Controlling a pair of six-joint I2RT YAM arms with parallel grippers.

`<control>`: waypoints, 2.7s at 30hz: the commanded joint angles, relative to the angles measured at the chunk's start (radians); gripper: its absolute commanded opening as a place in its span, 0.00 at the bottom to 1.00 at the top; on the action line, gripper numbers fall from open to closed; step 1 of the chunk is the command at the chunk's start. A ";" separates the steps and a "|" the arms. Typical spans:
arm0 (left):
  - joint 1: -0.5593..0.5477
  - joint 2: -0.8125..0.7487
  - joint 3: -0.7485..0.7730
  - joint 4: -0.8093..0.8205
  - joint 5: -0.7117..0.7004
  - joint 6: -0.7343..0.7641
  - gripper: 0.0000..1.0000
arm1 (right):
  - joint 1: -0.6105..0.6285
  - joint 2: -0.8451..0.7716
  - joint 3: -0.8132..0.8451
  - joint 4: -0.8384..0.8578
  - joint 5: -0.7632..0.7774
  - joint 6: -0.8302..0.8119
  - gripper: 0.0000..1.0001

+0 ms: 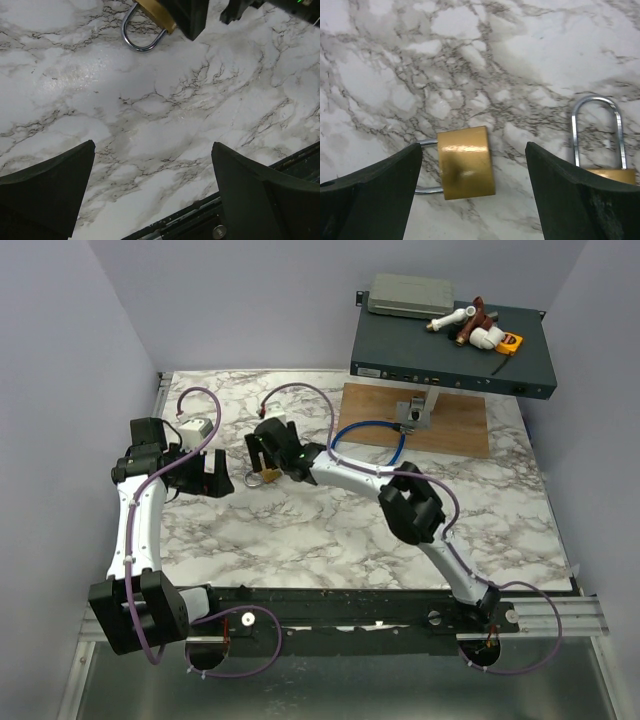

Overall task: Unlock with the key
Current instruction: Move the lock to the center of the board.

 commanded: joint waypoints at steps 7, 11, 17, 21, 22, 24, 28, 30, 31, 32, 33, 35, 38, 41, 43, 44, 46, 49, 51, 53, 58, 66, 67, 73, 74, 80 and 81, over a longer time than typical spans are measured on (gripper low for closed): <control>0.003 -0.016 0.024 -0.024 -0.019 0.007 0.99 | 0.056 0.161 0.136 -0.112 0.051 -0.052 0.88; 0.004 -0.014 0.035 -0.026 -0.017 0.002 0.98 | 0.055 0.173 0.113 -0.106 0.077 -0.063 0.84; 0.003 -0.021 0.033 -0.026 -0.013 -0.003 0.99 | 0.057 0.138 0.016 -0.088 0.074 -0.020 0.65; 0.003 -0.023 0.033 -0.024 -0.012 -0.001 0.99 | 0.063 0.041 -0.166 -0.043 0.096 0.027 0.57; 0.004 -0.023 0.033 -0.024 -0.010 -0.001 0.98 | 0.065 0.003 -0.215 -0.032 0.101 0.042 0.56; 0.004 -0.025 0.033 -0.026 -0.003 -0.001 0.98 | 0.075 -0.063 -0.327 0.006 0.111 0.077 0.53; 0.004 -0.030 0.029 -0.031 0.015 0.000 0.98 | 0.114 -0.167 -0.509 0.019 0.165 0.171 0.48; 0.002 -0.032 0.023 -0.037 0.030 0.006 0.98 | 0.136 -0.202 -0.562 -0.002 0.205 0.230 0.47; 0.003 -0.034 0.020 -0.039 0.036 0.008 0.98 | 0.142 -0.219 -0.582 -0.014 0.220 0.253 0.47; 0.001 -0.034 0.018 -0.042 0.040 0.012 0.99 | 0.143 -0.230 -0.604 -0.020 0.222 0.273 0.47; -0.001 -0.034 0.015 -0.047 0.042 0.016 0.99 | 0.143 -0.244 -0.619 -0.028 0.232 0.291 0.47; -0.006 -0.033 0.011 -0.054 0.046 0.024 0.99 | 0.143 -0.273 -0.641 -0.049 0.265 0.310 0.48; -0.014 -0.035 0.009 -0.067 0.053 0.032 0.99 | 0.142 -0.322 -0.675 -0.073 0.288 0.328 0.48; -0.030 -0.041 0.009 -0.074 0.058 0.037 0.98 | 0.141 -0.388 -0.725 -0.073 0.280 0.347 0.55; -0.043 -0.043 0.009 -0.075 0.061 0.039 0.98 | 0.142 -0.426 -0.751 -0.054 0.251 0.335 0.70; -0.051 -0.042 0.010 -0.076 0.059 0.039 0.99 | 0.142 -0.441 -0.754 -0.053 0.238 0.329 0.75; -0.061 -0.039 0.017 -0.083 0.059 0.040 0.98 | 0.141 -0.480 -0.749 -0.061 0.226 0.316 0.81; -0.074 -0.036 0.029 -0.097 0.064 0.046 0.98 | 0.142 -0.572 -0.753 -0.074 0.226 0.310 0.83; -0.080 -0.039 0.036 -0.105 0.071 0.055 0.99 | 0.141 -0.627 -0.760 -0.092 0.231 0.307 0.83; -0.086 -0.041 0.041 -0.116 0.075 0.065 0.99 | 0.126 -0.672 -0.772 -0.149 0.242 0.325 0.83; -0.114 -0.050 0.039 -0.138 0.085 0.094 0.99 | -0.021 -0.808 -0.924 -0.226 0.205 0.399 0.81; -0.195 -0.053 0.013 -0.125 0.050 0.091 0.98 | -0.236 -0.958 -1.101 -0.201 0.120 0.361 0.80; -0.201 -0.052 0.012 -0.124 0.051 0.090 0.98 | -0.252 -0.952 -1.107 -0.191 0.110 0.352 0.80; -0.219 -0.067 0.003 -0.131 0.053 0.089 0.99 | -0.311 -0.888 -1.122 -0.106 0.053 0.294 0.78; -0.220 -0.070 0.003 -0.133 0.049 0.091 0.99 | -0.315 -0.880 -1.123 -0.096 0.044 0.282 0.77; -0.220 -0.071 0.006 -0.136 0.030 0.090 0.99 | -0.318 -0.846 -1.166 -0.055 -0.025 0.271 0.66; -0.220 -0.070 0.009 -0.136 0.028 0.088 0.99 | -0.317 -0.850 -1.177 -0.051 -0.041 0.279 0.62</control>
